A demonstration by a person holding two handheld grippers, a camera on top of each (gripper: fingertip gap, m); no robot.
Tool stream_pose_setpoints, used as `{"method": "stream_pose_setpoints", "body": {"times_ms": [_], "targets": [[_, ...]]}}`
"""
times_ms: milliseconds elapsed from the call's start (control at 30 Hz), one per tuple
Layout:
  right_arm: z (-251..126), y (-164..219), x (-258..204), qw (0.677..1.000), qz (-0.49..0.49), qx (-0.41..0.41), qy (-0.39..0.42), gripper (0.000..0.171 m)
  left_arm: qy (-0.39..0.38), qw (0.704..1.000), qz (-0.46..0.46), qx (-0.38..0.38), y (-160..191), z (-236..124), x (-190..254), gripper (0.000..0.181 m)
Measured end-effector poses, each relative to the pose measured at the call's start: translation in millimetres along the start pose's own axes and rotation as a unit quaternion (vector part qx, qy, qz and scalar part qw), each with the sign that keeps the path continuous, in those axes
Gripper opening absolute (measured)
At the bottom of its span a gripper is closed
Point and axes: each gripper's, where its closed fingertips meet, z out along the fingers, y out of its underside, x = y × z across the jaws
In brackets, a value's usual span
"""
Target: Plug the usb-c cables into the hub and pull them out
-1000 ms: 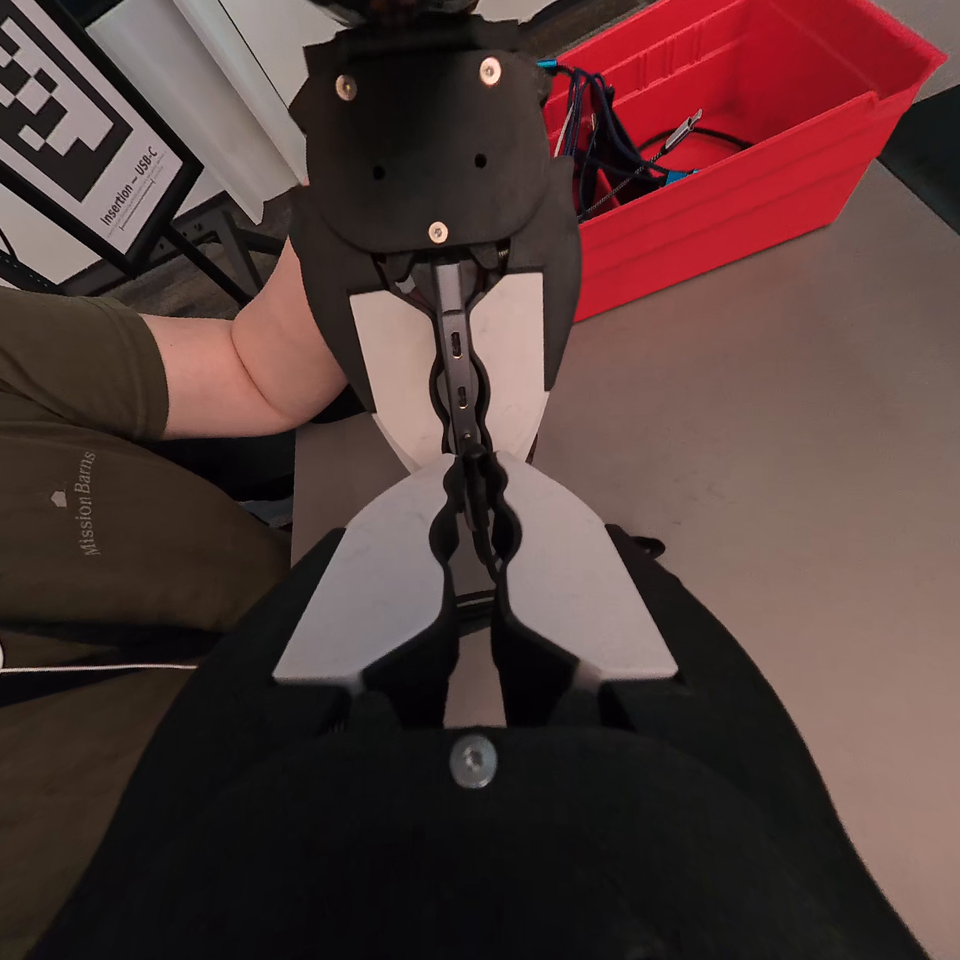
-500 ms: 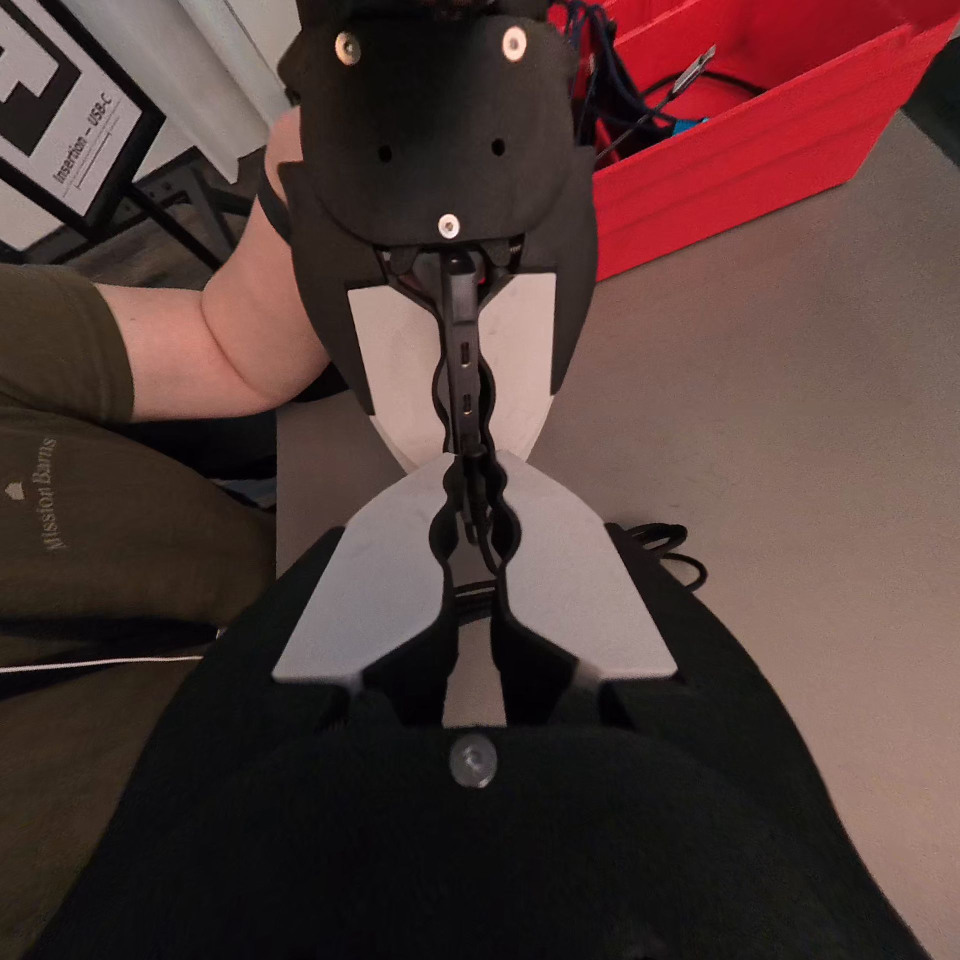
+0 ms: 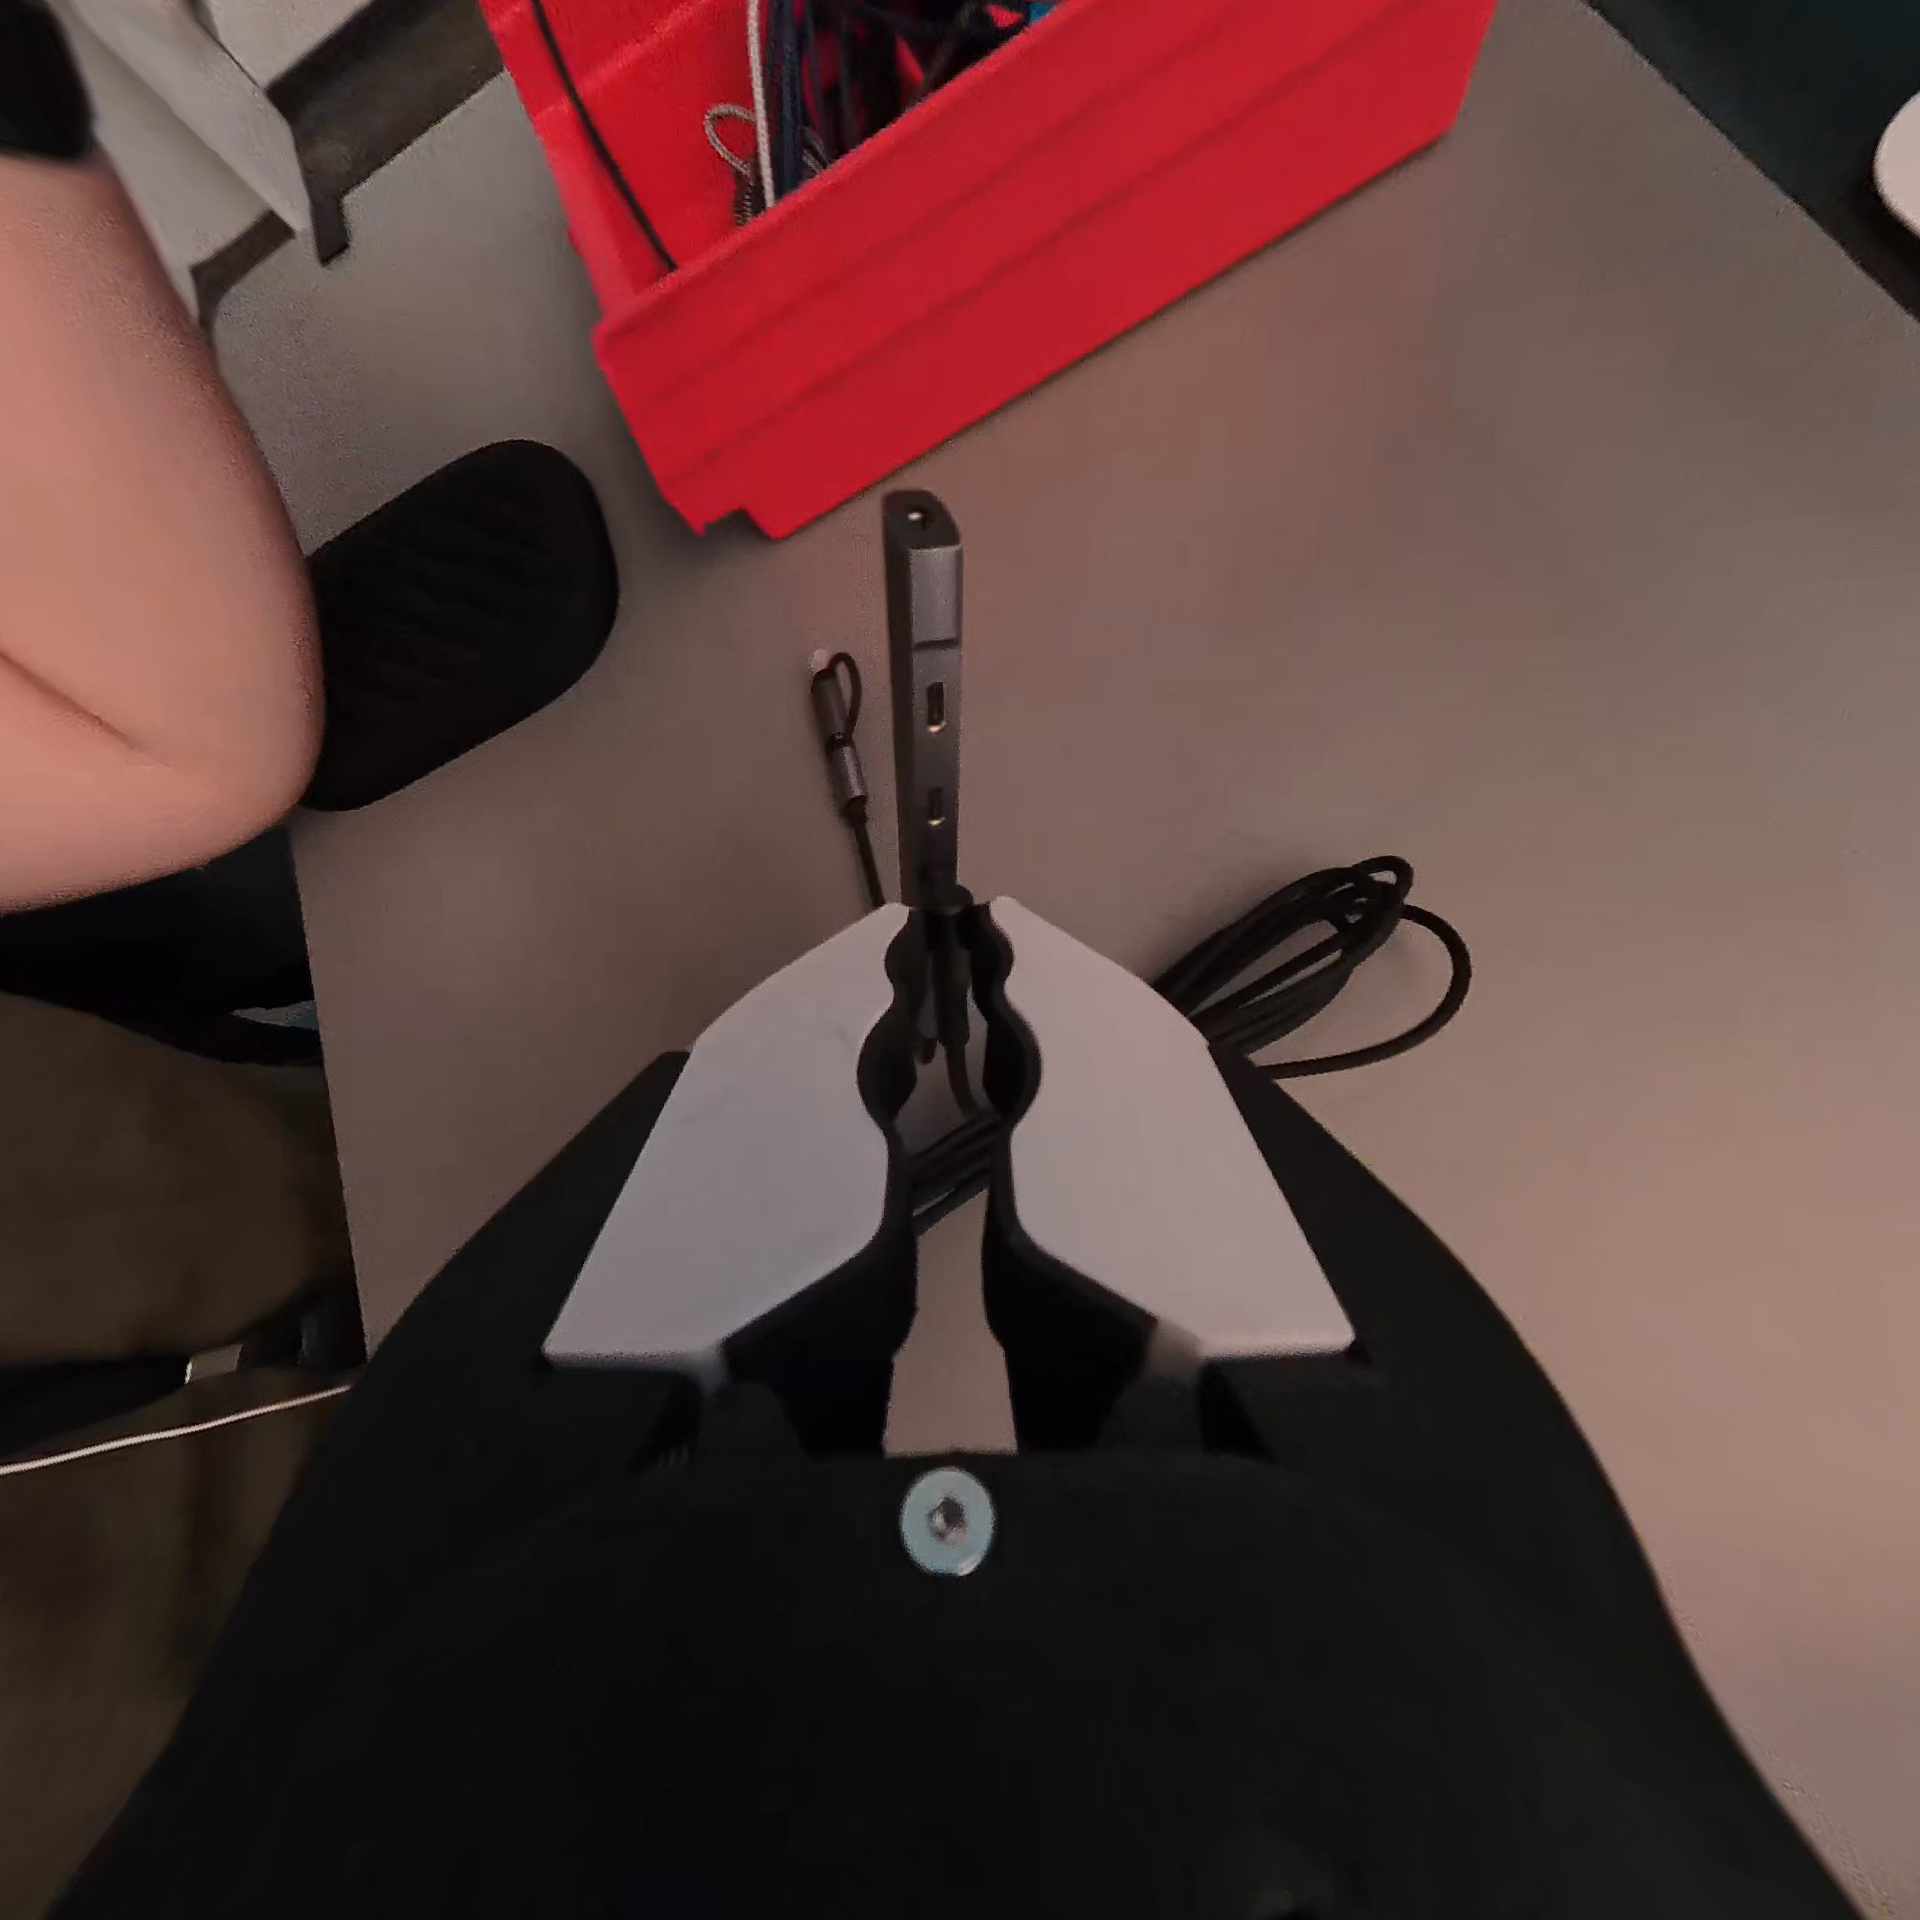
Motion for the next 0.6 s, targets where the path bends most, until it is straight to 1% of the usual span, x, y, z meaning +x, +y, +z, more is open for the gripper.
{"method": "stream_pose_setpoints", "body": {"times_ms": [67,133,267,367,467,500,600], "targets": [[6,3,2,1.000,0.015,-0.007,-0.009,0.009,-0.076,0.995,-0.059,0.028,13,-39,-32,0.059],[14,4,2,1.000,0.020,-0.004,-0.019,0.009,-0.148,0.982,-0.114,0.025,40,-72,-62,0.060],[30,7,0,0.999,0.016,-0.009,-0.032,0.010,-0.235,0.951,-0.201,0.010,90,-114,-101,0.059],[36,8,-3,0.999,0.011,-0.010,-0.044,0.010,-0.260,0.927,-0.271,-0.004,120,-128,-115,0.056],[40,8,-4,0.999,0.010,-0.010,-0.051,0.010,-0.313,0.889,-0.329,-0.054,157,-140,-133,0.052],[40,8,-5,0.999,0.007,-0.011,-0.052,0.010,-0.325,0.882,-0.334,-0.065,164,-143,-138,0.052],[37,12,-4,0.999,-0.010,-0.025,-0.048,0.011,-0.338,0.873,-0.343,-0.074,176,-144,-147,0.051]]}}
